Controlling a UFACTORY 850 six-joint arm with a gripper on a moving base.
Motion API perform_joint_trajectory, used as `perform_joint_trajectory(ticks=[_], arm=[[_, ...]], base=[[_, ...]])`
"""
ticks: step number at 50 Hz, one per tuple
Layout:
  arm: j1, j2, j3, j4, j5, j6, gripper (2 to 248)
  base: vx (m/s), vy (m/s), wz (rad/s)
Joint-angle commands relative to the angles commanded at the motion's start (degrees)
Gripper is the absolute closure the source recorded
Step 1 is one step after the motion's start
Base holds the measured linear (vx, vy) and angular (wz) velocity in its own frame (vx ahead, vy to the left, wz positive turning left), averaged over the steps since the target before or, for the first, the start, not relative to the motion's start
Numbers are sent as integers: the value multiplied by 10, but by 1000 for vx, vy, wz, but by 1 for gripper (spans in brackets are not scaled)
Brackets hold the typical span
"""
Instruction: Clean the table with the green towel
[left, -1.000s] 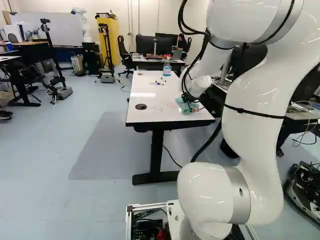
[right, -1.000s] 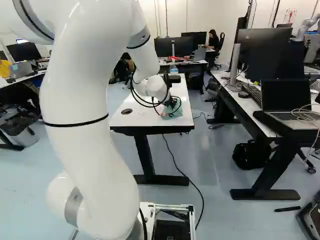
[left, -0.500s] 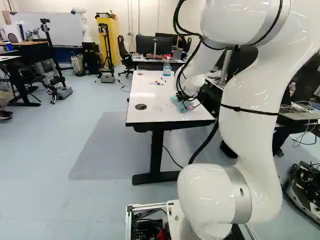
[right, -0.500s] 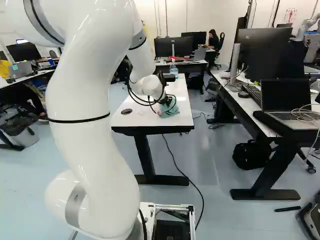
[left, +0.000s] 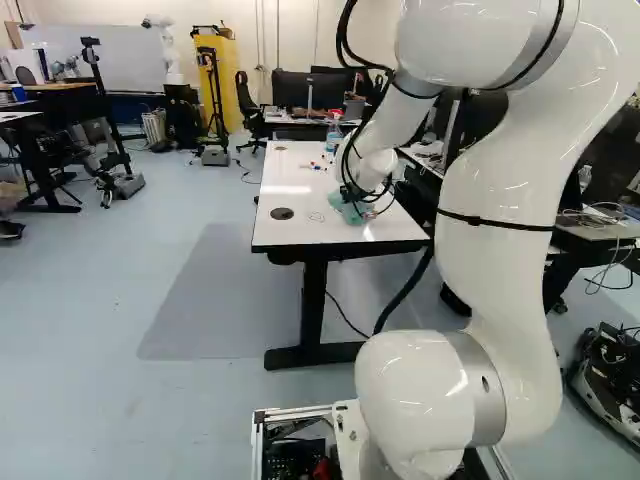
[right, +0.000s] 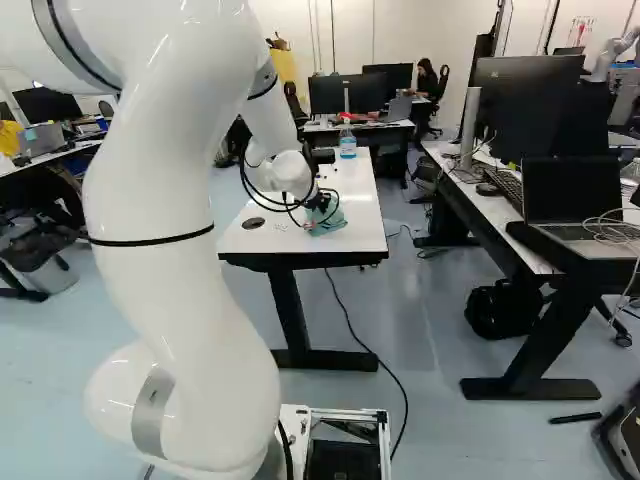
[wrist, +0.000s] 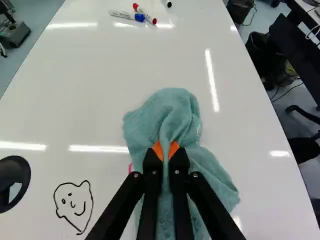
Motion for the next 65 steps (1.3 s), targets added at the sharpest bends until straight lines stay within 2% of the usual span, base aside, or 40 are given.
perform_joint_trajectory(ticks=[16, 30, 49, 65], arm=[[22, 24, 30, 0, 0, 0, 220], [24, 58, 70, 0, 0, 0, 220], [3, 98, 115, 0, 0, 0, 220], [-28, 102, 120, 0, 0, 0, 220]], base=[[0, 0, 0], [0, 0, 0], [0, 0, 0], [0, 0, 0]])
